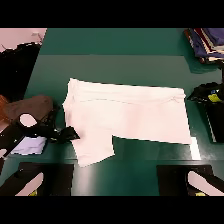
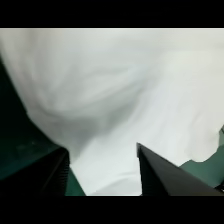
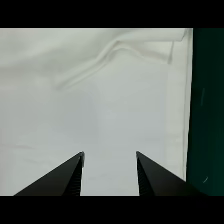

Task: Fold the shirts.

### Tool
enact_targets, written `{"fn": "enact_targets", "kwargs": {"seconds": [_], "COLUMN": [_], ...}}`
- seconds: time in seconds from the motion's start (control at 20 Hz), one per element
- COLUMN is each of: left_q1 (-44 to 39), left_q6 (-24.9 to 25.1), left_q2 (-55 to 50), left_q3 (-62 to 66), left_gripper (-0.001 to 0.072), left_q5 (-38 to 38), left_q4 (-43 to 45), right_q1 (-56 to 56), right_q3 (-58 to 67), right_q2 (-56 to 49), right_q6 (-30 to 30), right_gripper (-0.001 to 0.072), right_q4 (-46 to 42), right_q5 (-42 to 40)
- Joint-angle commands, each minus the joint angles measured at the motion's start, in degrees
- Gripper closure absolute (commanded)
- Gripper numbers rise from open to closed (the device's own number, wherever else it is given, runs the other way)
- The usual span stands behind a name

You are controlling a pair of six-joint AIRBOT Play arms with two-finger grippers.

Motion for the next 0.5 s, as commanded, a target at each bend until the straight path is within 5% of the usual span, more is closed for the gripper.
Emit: {"fn": "enact_targets", "kwargs": {"seconds": [0.0, 0.05, 0.35, 0.4, 0.45], "left_q1": [-2.14, -2.12, -2.12, -2.12, -2.12], "left_q6": [1.46, 2.29, 5.49, 5.97, 6.01], "left_q2": [0.15, 0.15, 0.15, 0.15, 0.15], "left_q3": [-2.14, -1.86, 5.46, 6.36, 7.06], "left_gripper": [0.0427, 0.067, 0.0684, 0.0684, 0.0683], "left_q5": [5.27, 5.22, -0.39, -0.46, -0.31], "left_q4": [-4.35, -5.35, -5.49, -5.49, -5.46], "right_q1": [-0.63, -1.53, -18.67, -22.62, -26.05], "right_q3": [-0.26, -1.01, -21.03, -24.17, -26.86], "right_q2": [0.31, 0.39, 6.05, 6.45, 6.56], "right_q6": [-0.11, -0.66, -1.64, -1.64, -1.66], "right_gripper": [0.0324, 0.0324, 0.0305, 0.0171, 0.0138], "right_q4": [-0.13, -0.13, -2.54, -2.29, -1.66], "right_q5": [2.58, 3.82, 5.97, 5.99, 5.99]}}
